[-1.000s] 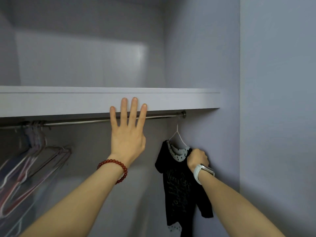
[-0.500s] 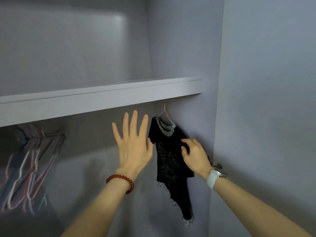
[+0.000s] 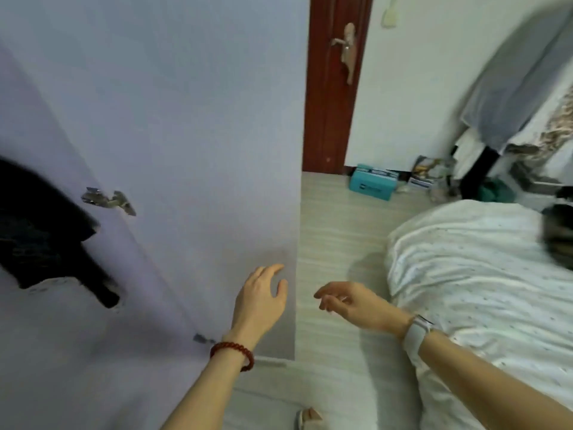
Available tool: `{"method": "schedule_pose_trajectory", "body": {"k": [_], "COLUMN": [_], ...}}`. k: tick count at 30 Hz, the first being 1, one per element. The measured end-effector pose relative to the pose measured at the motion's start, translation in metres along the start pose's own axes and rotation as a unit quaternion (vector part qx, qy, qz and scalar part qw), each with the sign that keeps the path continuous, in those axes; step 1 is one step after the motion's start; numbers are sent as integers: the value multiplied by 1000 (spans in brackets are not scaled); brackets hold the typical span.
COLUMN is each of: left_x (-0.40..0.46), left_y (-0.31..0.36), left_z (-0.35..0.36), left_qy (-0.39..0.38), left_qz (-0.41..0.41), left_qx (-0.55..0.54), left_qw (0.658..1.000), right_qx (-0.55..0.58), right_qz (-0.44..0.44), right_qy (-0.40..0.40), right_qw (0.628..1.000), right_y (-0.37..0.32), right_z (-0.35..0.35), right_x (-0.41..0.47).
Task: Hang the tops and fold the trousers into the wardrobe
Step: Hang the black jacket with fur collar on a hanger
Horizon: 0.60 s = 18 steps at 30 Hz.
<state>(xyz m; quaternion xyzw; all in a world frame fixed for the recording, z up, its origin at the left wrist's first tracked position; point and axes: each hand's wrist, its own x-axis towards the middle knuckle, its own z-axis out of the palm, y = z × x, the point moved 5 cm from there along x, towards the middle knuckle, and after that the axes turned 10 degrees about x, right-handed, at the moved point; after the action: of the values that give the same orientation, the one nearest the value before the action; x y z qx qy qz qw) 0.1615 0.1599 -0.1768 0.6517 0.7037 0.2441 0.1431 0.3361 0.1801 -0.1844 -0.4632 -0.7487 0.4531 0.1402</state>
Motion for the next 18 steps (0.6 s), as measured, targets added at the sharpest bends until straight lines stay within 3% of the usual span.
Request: {"method": "schedule_pose_trajectory", "body": {"k": [4,9,18], "left_x": [21,71,174], "left_y": [112,233,455], "left_z": [80,153,318], "left_qy": [-110,-172,-302], "left_qz": [114,218,309], "left_qx": [-34,-48,-50], "left_qw": [987,959,900], "right_qx": [47,78,128], "right_qz": [108,167,285], "right_qy": [132,271,476], "right_qw": [984,945,822], "right_y": [79,153,318], "right_z": [-84,-176,-354], "right_x": [-67,-120,-191]}}
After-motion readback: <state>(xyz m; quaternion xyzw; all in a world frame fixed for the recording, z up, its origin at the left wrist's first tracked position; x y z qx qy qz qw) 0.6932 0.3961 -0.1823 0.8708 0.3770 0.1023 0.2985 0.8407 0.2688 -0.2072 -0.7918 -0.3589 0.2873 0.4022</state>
